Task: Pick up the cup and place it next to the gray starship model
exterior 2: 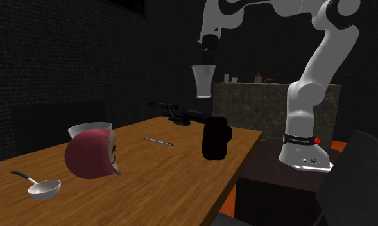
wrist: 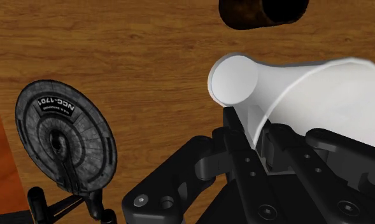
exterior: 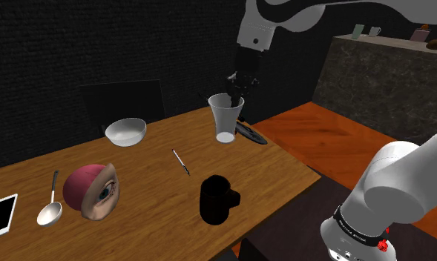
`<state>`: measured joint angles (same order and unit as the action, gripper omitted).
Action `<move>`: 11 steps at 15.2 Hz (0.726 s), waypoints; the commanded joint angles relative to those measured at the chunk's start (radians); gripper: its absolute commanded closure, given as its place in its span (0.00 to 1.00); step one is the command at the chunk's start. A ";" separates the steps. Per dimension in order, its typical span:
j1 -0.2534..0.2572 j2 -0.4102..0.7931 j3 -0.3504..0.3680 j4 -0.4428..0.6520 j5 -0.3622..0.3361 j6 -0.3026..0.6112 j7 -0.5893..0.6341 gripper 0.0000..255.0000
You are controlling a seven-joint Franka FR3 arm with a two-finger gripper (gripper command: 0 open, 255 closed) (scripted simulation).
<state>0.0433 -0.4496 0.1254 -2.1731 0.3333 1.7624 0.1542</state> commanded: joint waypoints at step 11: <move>-0.071 -0.199 -0.163 -0.180 -0.077 -0.076 -0.191 1.00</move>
<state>-0.0266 -0.6438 -0.0357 -2.3394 0.2568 1.6780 -0.0315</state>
